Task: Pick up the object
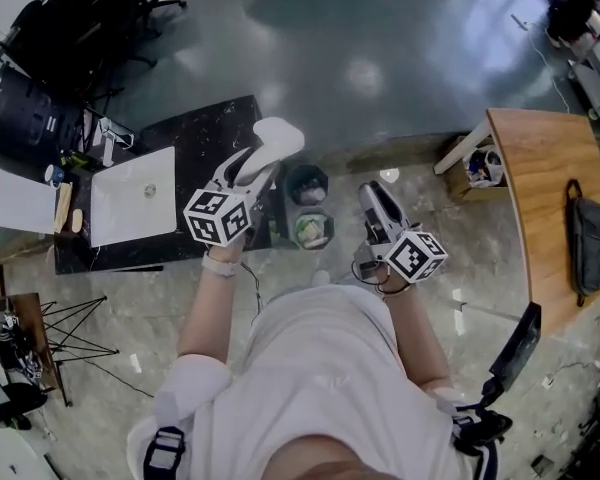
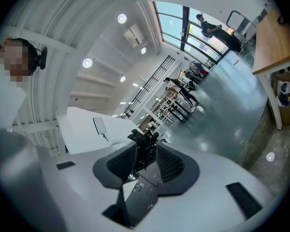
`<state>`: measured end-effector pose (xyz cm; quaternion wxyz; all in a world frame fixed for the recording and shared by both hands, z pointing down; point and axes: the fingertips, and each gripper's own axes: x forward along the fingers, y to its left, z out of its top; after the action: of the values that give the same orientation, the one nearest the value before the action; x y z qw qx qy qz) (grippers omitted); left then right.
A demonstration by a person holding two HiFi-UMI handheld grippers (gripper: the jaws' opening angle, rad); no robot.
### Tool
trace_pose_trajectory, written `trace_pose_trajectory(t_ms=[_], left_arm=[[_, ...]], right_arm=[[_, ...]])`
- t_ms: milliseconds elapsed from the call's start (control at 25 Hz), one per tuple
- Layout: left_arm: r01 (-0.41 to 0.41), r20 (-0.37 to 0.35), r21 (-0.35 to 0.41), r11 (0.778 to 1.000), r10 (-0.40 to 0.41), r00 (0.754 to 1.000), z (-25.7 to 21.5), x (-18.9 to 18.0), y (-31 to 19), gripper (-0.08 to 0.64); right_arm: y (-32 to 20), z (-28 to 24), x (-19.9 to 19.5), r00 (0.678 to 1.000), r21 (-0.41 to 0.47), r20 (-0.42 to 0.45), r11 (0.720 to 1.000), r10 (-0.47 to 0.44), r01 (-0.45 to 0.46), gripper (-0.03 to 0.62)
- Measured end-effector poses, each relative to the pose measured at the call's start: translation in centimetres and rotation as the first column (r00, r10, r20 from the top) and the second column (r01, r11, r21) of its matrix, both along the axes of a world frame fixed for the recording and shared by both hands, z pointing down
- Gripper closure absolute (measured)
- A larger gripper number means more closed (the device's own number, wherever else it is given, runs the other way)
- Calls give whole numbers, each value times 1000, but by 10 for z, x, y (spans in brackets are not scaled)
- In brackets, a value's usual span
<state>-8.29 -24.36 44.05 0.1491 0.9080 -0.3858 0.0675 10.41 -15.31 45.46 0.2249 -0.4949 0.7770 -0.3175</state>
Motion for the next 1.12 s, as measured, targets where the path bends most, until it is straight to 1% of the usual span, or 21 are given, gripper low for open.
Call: trace_pose_trajectory(t_ms=[200, 360, 600, 840, 1000, 1120], left_arm=[[-60, -98, -16, 998, 58, 993, -8, 31, 20, 325], [-120, -145, -42, 992, 113, 983, -1, 51, 36, 325], [-187, -232, -85, 979, 163, 959, 3, 71, 55, 325], [-228, -274, -115, 967, 190, 943, 13, 89, 62, 325], [-248, -302, -129, 960, 200, 932, 16, 94, 65, 325], [-248, -317, -140, 959, 194, 928, 19, 95, 65, 325]], right_arm=[[9, -9, 19, 999, 23, 11, 998, 52, -52, 453], [17, -12, 27, 997, 31, 14, 996, 78, -79, 453], [31, -16, 34, 994, 43, 19, 993, 107, -108, 453], [39, -12, 51, 990, 44, 21, 989, 143, -144, 453], [42, -11, 58, 987, 38, 37, 986, 159, -161, 453], [42, -10, 59, 986, 42, 36, 986, 161, -163, 453]])
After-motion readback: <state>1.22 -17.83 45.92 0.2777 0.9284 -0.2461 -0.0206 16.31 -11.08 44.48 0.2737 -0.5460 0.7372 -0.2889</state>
